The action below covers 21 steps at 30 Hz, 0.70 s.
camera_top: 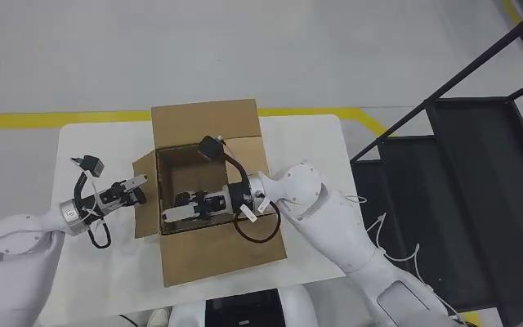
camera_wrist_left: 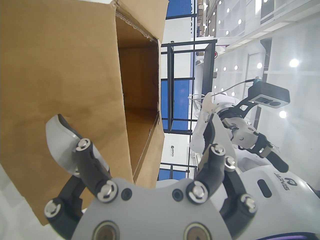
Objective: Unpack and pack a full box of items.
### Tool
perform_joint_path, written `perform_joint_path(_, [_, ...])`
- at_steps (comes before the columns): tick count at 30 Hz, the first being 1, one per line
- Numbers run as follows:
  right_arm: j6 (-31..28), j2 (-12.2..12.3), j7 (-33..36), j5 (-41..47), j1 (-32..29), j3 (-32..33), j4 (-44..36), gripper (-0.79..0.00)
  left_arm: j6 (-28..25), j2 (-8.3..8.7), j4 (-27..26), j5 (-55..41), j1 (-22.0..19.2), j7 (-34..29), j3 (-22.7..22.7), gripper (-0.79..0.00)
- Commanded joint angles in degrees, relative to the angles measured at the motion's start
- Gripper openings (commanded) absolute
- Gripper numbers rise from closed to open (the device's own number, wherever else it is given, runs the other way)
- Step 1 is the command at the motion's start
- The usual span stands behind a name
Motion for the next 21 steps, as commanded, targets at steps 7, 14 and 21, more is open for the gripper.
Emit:
perform_joint_path(7, [0.10, 1.39, 0.97, 1.86, -3.55, 3.90, -2.08, 0.000, 0.24, -0.15, 0.54, 0.51, -0.84, -0.18, 1.35, 0.000])
perform_joint_path(14, [-0.55, 2.21, 2.21, 3.09, -4.78, 5.32, -2.54, 0.000, -1.21, 0.61, -4.47, -5.50, 2.33, -2.76, -4.87, 0.000])
perform_joint_path(21, [-0.88, 3.26, 1.79, 3.55, -6.91, 8.37, -2.76, 0.000, 0.17, 1.56, -16.82, -8.54, 6.96, -7.17, -12.07, 0.000])
